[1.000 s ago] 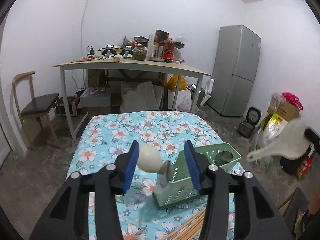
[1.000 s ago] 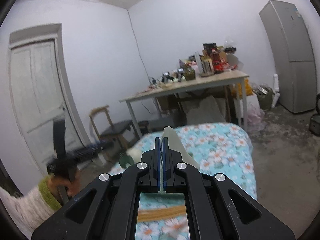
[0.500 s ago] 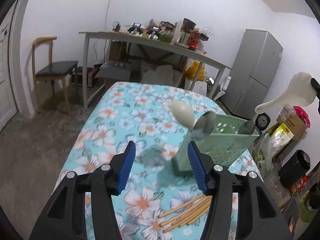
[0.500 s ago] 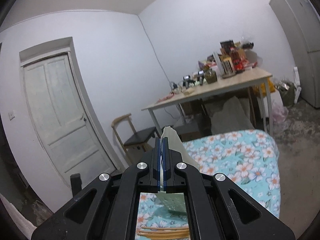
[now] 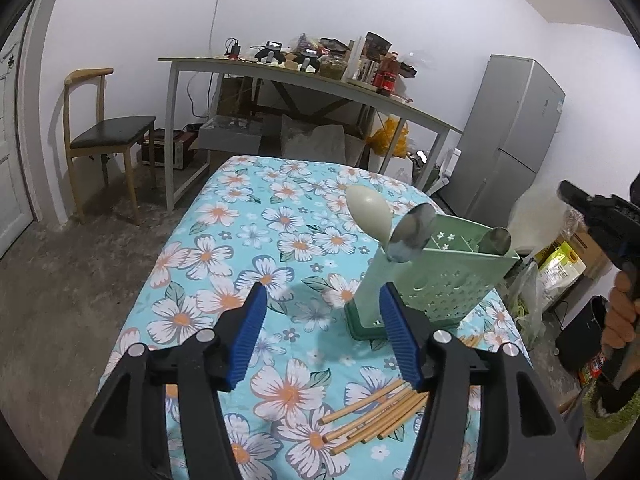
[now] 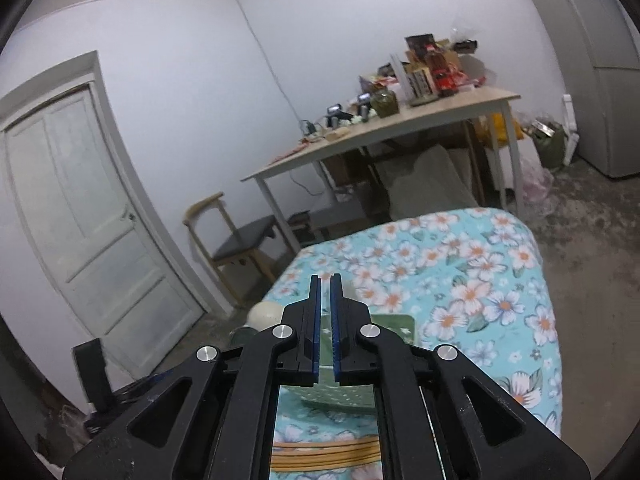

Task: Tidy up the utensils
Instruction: 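Lower the white ceramic spoon into the holder and open the right gripper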

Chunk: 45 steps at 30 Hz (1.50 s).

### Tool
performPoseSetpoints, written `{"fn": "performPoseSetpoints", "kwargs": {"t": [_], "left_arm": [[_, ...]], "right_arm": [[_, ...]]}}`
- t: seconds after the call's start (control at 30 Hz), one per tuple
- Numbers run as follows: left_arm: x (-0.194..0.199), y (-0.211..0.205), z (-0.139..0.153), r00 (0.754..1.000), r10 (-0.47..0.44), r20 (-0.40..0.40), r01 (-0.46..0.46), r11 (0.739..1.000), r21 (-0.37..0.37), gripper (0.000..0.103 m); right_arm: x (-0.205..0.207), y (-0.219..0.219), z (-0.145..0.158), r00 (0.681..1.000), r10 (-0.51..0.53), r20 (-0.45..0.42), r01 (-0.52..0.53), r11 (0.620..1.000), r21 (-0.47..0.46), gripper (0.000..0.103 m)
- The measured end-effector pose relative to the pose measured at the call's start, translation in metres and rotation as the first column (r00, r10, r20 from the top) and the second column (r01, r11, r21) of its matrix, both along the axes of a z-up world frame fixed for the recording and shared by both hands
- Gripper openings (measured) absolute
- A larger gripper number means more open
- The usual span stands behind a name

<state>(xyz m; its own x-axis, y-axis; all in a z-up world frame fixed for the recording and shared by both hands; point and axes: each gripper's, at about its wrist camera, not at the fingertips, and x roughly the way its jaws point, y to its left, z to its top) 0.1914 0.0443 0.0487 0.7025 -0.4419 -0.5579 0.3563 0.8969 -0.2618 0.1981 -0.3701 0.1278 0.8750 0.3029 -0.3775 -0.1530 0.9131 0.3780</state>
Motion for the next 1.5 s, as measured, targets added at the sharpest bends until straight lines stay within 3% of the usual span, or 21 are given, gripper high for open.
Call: {"fn": "performPoseSetpoints", "kwargs": {"t": [0.07,0.13,0.2,0.27,0.43,0.63,0.87,1.03,1.2,1.5], "left_arm": [[-0.001,-0.001,-0.001,1.000,-0.008,-0.001,0.008,1.000,0.000,0.058],[-0.001,-0.003,-0.002,1.000,-0.015,-0.001,0.015,1.000,0.003,0.059],[-0.001,-0.005,-0.003,1.000,-0.022,-0.004,0.022,1.000,0.004,0.060],[0.001,-0.005,-0.004,1.000,-0.028,-0.009,0.028,1.000,-0.002,0.060],[-0.001,-0.010,-0.005,0.998,-0.061,-0.003,0.061,0.998,-0.010,0.062],[0.001,-0.024,-0.015,0.994,-0.111,-0.024,0.111,0.994,0.003,0.064],[-0.003,-0.041,-0.019,0.990,-0.139,-0.021,0.140,0.990,0.030,0.065],[-0.007,-0.047,-0.021,0.988,-0.151,-0.022,0.152,0.987,0.050,0.066],[-0.009,-0.050,-0.022,0.988,-0.150,-0.032,0.152,0.987,0.054,0.066],[-0.008,-0.052,-0.024,0.988,-0.144,-0.048,0.146,0.987,0.059,0.067]], "right_arm": [[0.001,-0.002,-0.002,1.000,-0.013,-0.004,0.013,1.000,0.002,0.025],[-0.002,-0.004,-0.002,1.000,-0.024,0.005,0.024,1.000,0.004,0.033],[-0.008,-0.006,-0.001,0.999,-0.035,0.016,0.035,0.999,0.000,0.034],[-0.014,-0.008,0.000,0.999,-0.045,0.023,0.045,0.999,0.002,0.044],[-0.032,-0.008,-0.009,0.996,-0.090,0.013,0.090,0.996,-0.013,0.055],[-0.054,0.000,-0.038,0.987,-0.151,-0.061,0.146,0.986,-0.086,0.072],[-0.063,0.020,-0.089,0.964,-0.166,-0.210,0.121,0.970,-0.212,0.089],[-0.065,0.034,-0.110,0.948,-0.182,-0.260,0.104,0.952,-0.289,0.095],[-0.065,0.046,-0.111,0.936,-0.266,-0.229,0.150,0.894,-0.423,0.095],[-0.067,0.048,-0.109,0.930,-0.318,-0.185,0.180,0.832,-0.525,0.095]]}}
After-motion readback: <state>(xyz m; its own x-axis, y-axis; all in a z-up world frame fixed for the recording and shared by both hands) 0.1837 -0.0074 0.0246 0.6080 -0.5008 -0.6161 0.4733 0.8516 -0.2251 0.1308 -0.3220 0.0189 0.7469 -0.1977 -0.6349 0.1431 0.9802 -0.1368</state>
